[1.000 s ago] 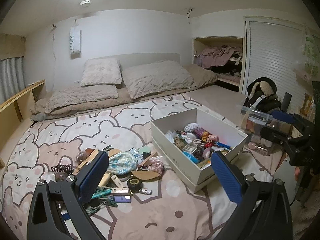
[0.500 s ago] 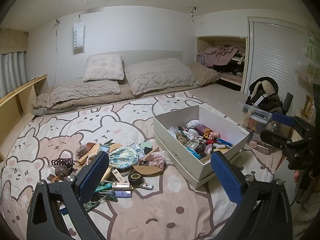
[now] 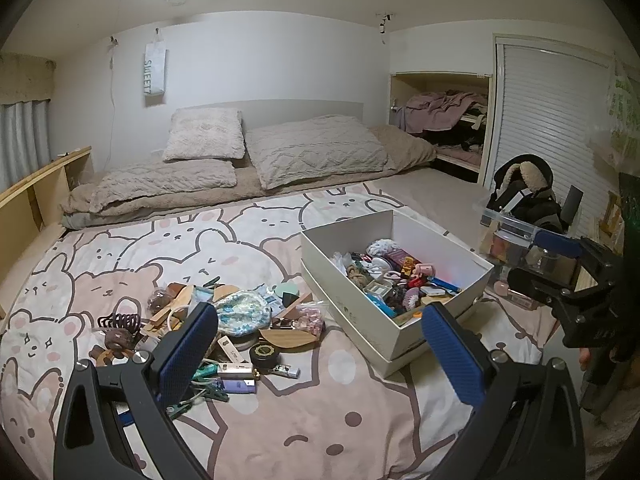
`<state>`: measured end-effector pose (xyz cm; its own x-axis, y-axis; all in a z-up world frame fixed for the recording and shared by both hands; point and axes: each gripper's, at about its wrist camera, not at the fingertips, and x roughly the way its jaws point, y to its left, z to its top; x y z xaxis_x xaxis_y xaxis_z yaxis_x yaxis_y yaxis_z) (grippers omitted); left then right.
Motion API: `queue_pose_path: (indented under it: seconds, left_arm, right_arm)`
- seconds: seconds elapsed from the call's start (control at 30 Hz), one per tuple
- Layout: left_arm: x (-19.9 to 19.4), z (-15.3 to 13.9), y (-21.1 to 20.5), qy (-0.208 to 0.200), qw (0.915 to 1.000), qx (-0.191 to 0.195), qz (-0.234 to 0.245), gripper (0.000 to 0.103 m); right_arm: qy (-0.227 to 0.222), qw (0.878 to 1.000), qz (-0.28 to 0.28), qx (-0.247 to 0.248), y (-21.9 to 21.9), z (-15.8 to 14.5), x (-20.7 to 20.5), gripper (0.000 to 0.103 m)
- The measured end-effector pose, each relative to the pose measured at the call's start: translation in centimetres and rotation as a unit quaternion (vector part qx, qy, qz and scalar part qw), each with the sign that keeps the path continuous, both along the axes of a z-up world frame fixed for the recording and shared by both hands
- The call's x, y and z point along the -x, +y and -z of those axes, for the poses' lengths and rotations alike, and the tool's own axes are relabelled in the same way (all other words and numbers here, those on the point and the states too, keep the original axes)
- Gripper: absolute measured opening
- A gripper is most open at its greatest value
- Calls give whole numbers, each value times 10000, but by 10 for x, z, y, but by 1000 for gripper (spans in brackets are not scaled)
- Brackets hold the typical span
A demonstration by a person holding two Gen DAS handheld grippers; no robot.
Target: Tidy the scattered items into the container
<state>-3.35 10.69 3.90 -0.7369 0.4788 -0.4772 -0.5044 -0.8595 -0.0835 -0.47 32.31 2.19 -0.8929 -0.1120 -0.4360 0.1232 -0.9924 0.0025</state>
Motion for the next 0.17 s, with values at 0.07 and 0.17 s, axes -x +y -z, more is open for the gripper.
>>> queue_pose_path:
  seconds: [0.07,0.17]
  left_arm:
    - [0,0,0,4,10000,-20,-33,102]
    - [0,0,-1,-7,10000,-40,-46,102]
  right_arm:
    - [5,10000,7,-1,0,0,0,103]
    - [14,10000,19,6,0,-1,0,103]
